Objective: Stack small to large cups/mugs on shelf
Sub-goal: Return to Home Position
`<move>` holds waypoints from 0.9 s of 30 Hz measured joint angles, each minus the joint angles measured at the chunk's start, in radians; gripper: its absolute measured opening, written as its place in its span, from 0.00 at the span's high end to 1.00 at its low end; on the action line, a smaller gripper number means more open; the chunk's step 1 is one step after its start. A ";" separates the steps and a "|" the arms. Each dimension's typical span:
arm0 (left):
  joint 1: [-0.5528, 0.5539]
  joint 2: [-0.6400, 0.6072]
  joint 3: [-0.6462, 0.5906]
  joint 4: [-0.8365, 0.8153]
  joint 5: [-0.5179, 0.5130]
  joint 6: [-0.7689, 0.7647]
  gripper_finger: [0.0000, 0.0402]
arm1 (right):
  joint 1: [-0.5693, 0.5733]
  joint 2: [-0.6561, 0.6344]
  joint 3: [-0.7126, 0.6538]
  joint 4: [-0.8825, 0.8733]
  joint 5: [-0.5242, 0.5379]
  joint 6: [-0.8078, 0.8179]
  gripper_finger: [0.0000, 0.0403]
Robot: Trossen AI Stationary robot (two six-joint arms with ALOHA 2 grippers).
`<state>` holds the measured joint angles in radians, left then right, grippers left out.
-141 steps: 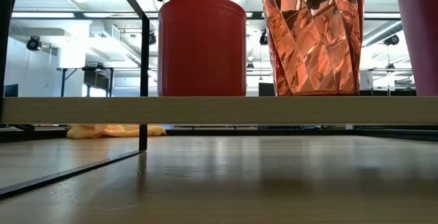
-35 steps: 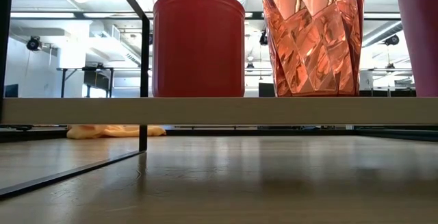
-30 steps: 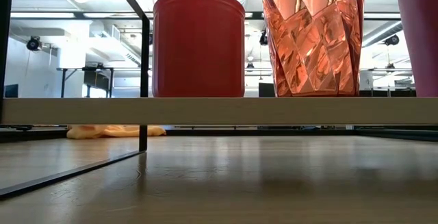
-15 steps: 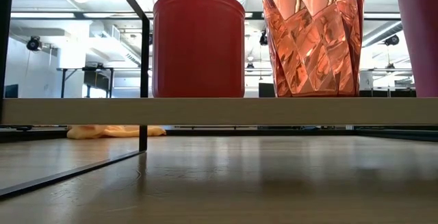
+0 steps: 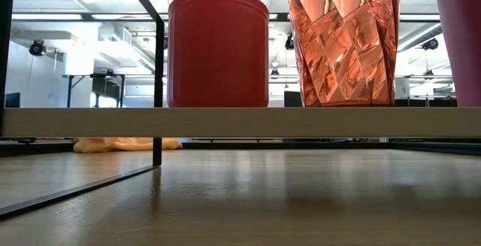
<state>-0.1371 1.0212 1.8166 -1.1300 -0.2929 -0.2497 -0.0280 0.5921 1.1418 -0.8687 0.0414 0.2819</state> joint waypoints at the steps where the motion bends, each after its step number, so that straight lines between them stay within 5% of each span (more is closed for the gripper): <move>1: 0.000 -0.024 -0.040 0.013 -0.001 -0.017 1.00 | 0.000 -0.023 -0.023 0.007 0.000 0.014 0.80; 8: 0.000 -0.211 -0.365 0.175 -0.002 -0.117 1.00 | 0.000 -0.197 -0.201 0.184 -0.010 0.004 0.82; 15: 0.000 -0.454 -0.754 0.538 0.010 -0.086 1.00 | 0.000 -0.342 -0.410 0.467 -0.185 -0.078 0.81; 27: 0.000 -0.728 -1.334 1.260 0.242 -0.042 1.00 | 0.000 -0.514 -0.548 0.523 -0.199 -0.060 0.82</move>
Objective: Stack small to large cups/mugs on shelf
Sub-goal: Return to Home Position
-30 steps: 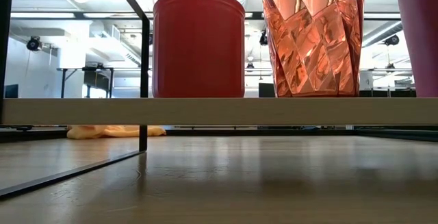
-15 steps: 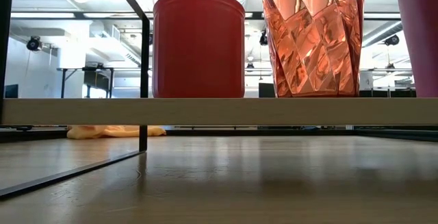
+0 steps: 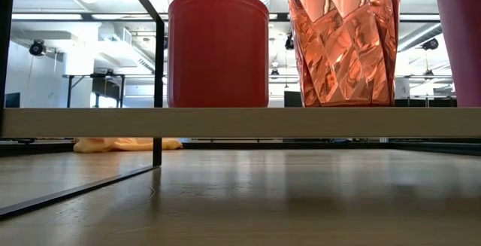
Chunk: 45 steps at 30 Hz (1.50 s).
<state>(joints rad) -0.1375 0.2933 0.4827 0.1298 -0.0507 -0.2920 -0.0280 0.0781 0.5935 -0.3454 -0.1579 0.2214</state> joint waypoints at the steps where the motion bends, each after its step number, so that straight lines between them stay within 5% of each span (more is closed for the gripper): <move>1: 0.000 -0.004 -0.025 0.012 0.004 -0.012 1.00 | 0.000 -0.014 -0.005 0.007 -0.001 -0.004 0.81; 22: 0.000 -0.269 -0.303 0.168 0.031 0.010 1.00 | 0.000 -0.079 -0.161 0.177 -0.002 -0.013 0.82; 45: 0.001 -0.268 -0.474 0.315 0.047 -0.095 1.00 | -0.001 -0.078 -0.444 0.615 0.003 0.077 0.81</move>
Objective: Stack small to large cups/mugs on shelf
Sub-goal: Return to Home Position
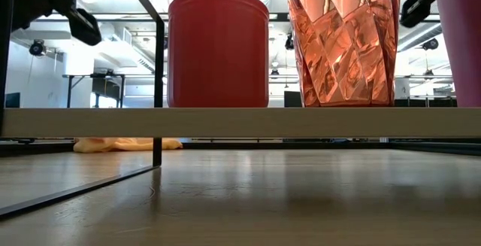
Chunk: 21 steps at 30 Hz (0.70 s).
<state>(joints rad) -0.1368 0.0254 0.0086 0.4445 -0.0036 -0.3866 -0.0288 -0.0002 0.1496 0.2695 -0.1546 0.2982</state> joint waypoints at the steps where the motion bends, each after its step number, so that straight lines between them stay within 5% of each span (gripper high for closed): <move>1: 0.000 0.000 0.000 0.000 0.000 0.000 1.00 | 0.000 0.000 -0.008 0.002 0.000 0.017 0.81; 21: 0.000 0.003 -0.002 -0.158 0.021 -0.096 1.00 | 0.000 0.001 -0.141 0.068 -0.001 0.155 0.81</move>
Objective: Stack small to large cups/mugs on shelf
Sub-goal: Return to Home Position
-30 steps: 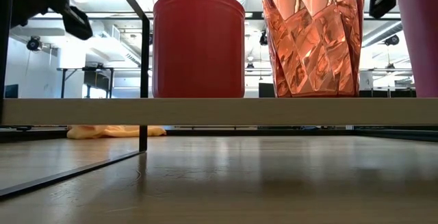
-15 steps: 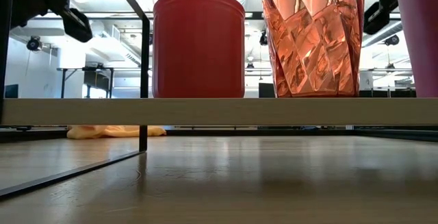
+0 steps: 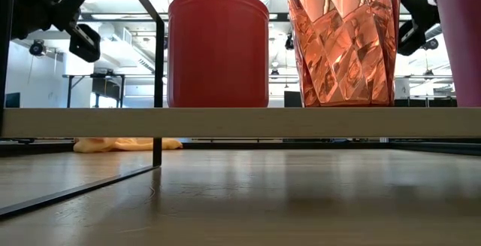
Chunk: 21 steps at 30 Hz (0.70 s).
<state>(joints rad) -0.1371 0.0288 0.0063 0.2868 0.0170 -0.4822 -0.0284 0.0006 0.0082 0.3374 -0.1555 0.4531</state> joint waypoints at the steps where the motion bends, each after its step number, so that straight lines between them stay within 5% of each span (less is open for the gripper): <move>1: 0.000 0.002 0.000 0.000 0.000 -0.011 1.00 | 0.000 0.000 0.000 -0.014 0.000 0.003 0.82; 21: 0.000 0.042 -0.002 -0.058 0.008 -0.035 1.00 | 0.000 0.002 0.001 -0.239 -0.002 0.097 0.82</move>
<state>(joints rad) -0.1368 0.0708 0.0048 0.2283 0.0250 -0.5175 -0.0284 0.0025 0.0090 0.0985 -0.1570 0.5505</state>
